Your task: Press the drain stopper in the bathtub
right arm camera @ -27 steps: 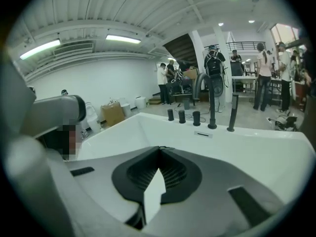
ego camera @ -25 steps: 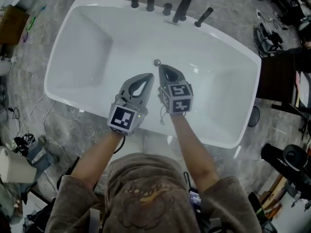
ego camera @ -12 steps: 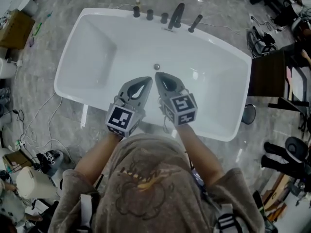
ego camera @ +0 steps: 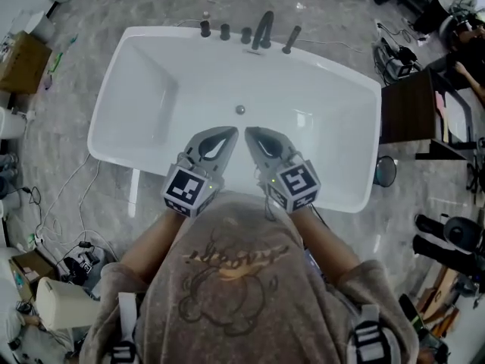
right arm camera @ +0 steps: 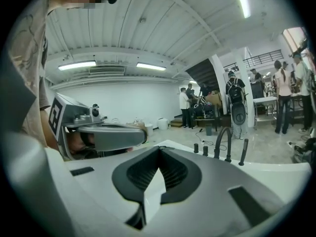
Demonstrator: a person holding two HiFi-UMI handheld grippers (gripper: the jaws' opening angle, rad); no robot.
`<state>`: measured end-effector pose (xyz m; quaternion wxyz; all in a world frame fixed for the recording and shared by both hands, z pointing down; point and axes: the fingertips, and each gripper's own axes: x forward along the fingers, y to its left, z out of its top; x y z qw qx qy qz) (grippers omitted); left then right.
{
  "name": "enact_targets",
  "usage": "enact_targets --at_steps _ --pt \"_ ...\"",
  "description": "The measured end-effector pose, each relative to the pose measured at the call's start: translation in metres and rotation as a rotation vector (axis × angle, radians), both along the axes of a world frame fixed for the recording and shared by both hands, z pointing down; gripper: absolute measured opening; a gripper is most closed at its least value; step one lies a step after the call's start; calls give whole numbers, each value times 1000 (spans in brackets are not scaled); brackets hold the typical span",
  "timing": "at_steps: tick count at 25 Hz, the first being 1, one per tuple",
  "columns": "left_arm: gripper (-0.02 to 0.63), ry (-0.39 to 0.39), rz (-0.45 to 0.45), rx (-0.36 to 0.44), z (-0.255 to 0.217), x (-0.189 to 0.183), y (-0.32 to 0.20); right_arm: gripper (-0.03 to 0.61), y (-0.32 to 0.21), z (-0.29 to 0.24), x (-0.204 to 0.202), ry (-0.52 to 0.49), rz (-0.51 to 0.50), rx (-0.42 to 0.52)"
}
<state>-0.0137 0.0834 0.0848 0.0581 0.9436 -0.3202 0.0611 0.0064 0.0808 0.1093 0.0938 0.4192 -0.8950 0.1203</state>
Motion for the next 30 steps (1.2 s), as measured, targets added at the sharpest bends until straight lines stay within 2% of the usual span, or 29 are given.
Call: enact_targets --at_steps 4,10,15,22,30 --pt "5 -7 43 32 -8 1 10 -2 11 -19 7 -36 7 72" --pt "3 1 56 59 -22 -1 10 -2 24 -55 10 -90 -65 203" --pt "5 -4 57 94 -26 -1 6 -2 27 -59 4 -118 -93 234" --pt "5 -8 58 93 -14 1 4 -2 25 -59 0 -133 -93 254" --pt "4 26 33 85 -13 5 -4 -3 25 -56 -2 -134 -113 255"
